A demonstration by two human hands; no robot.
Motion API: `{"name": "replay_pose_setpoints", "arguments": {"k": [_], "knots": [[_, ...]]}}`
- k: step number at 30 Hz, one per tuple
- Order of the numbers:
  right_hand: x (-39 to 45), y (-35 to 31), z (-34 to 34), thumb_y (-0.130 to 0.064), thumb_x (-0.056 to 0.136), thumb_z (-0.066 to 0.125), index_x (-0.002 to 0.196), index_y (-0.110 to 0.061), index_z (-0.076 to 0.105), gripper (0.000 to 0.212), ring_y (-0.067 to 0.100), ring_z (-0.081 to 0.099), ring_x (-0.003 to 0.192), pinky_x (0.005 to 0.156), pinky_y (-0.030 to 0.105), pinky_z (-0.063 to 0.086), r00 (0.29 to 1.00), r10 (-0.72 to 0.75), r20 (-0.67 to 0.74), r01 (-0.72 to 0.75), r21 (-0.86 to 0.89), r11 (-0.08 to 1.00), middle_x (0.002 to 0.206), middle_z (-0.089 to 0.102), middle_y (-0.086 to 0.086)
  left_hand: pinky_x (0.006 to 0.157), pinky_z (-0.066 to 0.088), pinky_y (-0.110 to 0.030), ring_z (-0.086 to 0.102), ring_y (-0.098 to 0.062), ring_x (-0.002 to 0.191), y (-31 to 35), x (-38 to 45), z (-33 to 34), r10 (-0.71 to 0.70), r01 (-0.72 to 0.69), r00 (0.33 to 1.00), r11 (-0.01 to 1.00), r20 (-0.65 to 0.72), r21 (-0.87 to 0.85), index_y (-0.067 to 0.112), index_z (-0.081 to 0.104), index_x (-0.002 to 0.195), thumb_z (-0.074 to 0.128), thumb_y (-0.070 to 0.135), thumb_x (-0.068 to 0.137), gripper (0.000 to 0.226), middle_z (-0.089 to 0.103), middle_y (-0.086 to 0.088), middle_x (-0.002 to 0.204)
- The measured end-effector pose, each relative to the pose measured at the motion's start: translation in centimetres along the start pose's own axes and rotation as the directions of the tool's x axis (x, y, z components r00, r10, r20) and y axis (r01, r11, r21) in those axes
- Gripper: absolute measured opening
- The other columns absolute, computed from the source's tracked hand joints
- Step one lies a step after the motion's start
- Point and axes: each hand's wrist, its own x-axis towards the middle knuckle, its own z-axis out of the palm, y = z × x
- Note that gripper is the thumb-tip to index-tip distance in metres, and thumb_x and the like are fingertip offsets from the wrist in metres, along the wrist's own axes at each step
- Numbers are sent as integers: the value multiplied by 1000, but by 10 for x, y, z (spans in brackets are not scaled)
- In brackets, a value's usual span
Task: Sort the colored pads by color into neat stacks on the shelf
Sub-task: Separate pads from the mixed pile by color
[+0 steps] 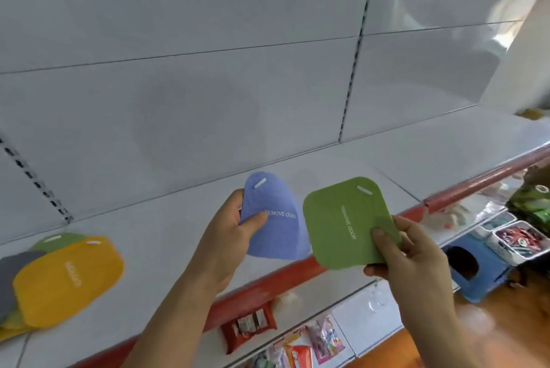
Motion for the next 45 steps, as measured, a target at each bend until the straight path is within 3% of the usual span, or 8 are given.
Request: {"name": "replay_pose_setpoints", "arguments": {"k": [5, 14, 17, 22, 32, 36, 40, 45], "knots": [[49, -3, -73, -14, 98, 67, 103, -30, 72, 17, 34, 71, 57, 71, 59, 62, 996, -11, -89, 12, 13, 1000, 88, 78, -1, 111, 50, -58, 70, -23, 122, 15, 23, 84, 42, -46, 995, 998, 94, 37, 36, 68, 128, 61, 14, 106, 32, 75, 4, 128], [157, 3, -122, -13, 99, 66, 97, -31, 72, 19, 34, 70, 55, 64, 52, 63, 994, -24, -108, 22, -17, 1000, 87, 77, 3, 99, 53, -37, 68, -7, 111, 5, 123, 173, 93, -84, 995, 968, -30, 238, 42, 64, 124, 58, 13, 104, 35, 74, 22, 114], [203, 1, -129, -10, 98, 66, 98, -29, 72, 20, 30, 72, 59, 57, 44, 62, 994, -34, -108, 30, -38, 999, 84, 77, 3, 95, 51, -31, 67, -4, 113, 8, 163, 201, 104, -101, 995, 979, -7, 177, 41, 63, 129, 57, 14, 106, 37, 73, 22, 117], [279, -8, -140, -16, 99, 66, 103, -31, 71, 16, 32, 72, 55, 66, 53, 63, 992, -43, -115, 30, -116, 993, 85, 77, 0, 97, 53, -35, 69, -9, 112, 11, 225, 256, 67, -69, 998, 994, 20, 83, 40, 65, 127, 57, 13, 106, 35, 75, 17, 117], [417, 8, -137, -15, 100, 64, 101, -29, 70, 16, 31, 69, 51, 73, 58, 62, 999, 30, 11, -29, -113, 993, 85, 76, -4, 102, 52, -45, 67, -20, 114, -16, 310, 318, -163, 174, 958, 984, -237, 28, 37, 64, 124, 57, 9, 100, 37, 73, 7, 118], [471, 17, -133, -14, 99, 63, 104, -28, 69, 16, 32, 71, 52, 73, 56, 63, 994, 46, 101, -30, -153, 988, 80, 75, -6, 83, 54, -39, 68, -28, 106, -24, 328, 334, -212, 238, 921, 970, -328, 42, 35, 63, 121, 55, 11, 99, 33, 72, 1, 112], [517, 29, -135, -12, 97, 55, 108, -30, 65, 23, 24, 74, 55, 69, 47, 62, 962, 91, 257, 7, -358, 934, 86, 74, -4, 74, 52, -32, 65, -21, 100, -26, 331, 345, -190, 353, 854, 896, -485, 270, 24, 57, 131, 55, 16, 98, 34, 69, 0, 113], [545, 43, -145, -16, 90, 55, 117, -29, 60, 30, 22, 70, 71, 62, 34, 52, 915, 71, 397, 222, -641, 734, 82, 70, -6, 75, 50, -37, 63, -29, 92, -17, 325, 349, -108, 507, 813, 616, -573, 603, 24, 53, 138, 56, 27, 99, 40, 70, -4, 106]]}}
